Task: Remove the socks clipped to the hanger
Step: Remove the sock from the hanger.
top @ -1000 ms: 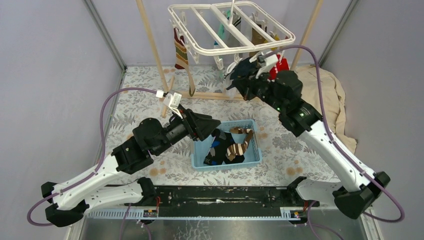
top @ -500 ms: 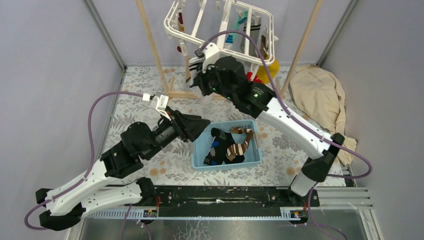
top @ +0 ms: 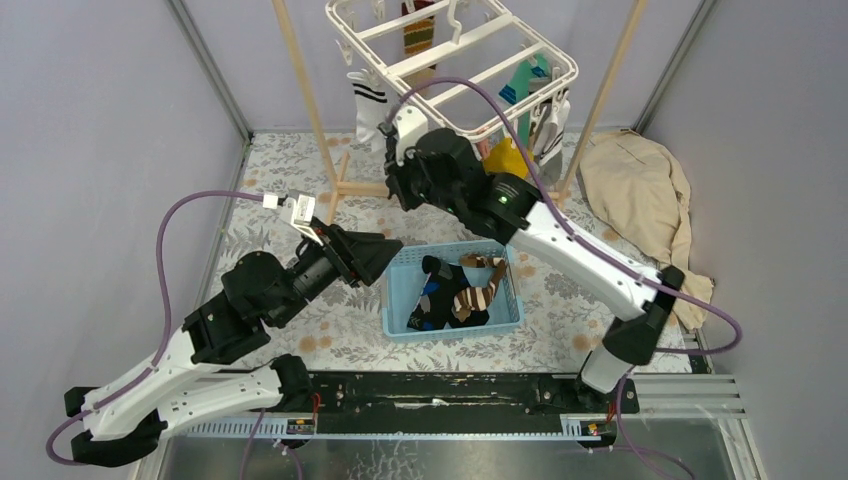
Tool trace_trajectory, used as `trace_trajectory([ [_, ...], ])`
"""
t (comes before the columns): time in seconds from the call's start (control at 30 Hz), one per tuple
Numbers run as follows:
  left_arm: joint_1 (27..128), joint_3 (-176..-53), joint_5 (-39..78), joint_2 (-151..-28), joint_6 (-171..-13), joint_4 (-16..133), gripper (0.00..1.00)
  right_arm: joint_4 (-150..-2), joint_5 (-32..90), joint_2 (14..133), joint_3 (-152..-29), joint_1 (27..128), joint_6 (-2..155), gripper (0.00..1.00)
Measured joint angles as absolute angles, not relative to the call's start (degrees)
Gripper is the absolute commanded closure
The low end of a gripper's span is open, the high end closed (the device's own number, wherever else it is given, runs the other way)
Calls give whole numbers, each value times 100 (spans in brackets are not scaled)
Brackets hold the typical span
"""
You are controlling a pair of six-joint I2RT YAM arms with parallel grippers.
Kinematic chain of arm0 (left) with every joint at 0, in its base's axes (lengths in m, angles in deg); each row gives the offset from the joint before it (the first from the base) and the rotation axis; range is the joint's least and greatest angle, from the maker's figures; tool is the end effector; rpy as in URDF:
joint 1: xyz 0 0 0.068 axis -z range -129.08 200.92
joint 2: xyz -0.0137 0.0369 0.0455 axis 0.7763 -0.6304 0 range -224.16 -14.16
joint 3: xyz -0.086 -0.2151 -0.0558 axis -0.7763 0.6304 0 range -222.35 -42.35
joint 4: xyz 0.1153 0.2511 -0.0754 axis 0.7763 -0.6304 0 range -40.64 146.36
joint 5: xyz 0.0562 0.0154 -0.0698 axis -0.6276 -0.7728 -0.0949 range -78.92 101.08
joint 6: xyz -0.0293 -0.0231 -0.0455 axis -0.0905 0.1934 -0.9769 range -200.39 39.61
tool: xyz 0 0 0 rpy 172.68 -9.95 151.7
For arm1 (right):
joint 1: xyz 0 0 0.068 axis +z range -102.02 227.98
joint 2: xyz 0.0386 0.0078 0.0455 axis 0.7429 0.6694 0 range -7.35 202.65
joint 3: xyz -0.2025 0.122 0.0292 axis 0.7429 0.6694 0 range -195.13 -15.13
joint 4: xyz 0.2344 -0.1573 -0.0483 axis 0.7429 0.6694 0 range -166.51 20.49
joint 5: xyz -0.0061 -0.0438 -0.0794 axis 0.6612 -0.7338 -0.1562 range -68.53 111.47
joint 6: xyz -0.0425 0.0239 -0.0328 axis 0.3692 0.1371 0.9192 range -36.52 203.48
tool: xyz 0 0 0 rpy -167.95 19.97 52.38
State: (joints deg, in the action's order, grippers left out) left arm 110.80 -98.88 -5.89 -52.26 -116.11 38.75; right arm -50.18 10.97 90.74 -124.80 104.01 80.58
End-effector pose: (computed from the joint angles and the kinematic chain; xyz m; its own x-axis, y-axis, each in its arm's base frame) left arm 0.1080 -0.1615 0.3986 -0.3917 -0.4376 -0.8094 0.5569 0.5875 -0.5872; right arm 0.2399 0.3424 0.4231 -0.1782 -0.1756 -0.9682 -0.7088 0.7054 0.0026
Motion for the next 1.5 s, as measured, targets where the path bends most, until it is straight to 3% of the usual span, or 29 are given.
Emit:
trace_trajectory([
  [0.37, 11080, -9770, -775, -5277, -11552, 3882, 37, -5663, 1517, 7297, -10609, 10302, 7575, 100],
  [0.6, 11084, -9967, -1125, -5755, -11319, 3889, 35, -6068, 1801, 6847, -9767, 9970, 7247, 100],
  [1.07, 11082, -10586, -1826, -6826, -10602, 4380, 17, -6223, 1932, 6783, -9592, 9940, 7094, 100],
  [1.5, 10896, -9512, -1112, -6623, -10224, 5646, 16, -5974, 1976, 6663, -9791, 9861, 7025, 100],
])
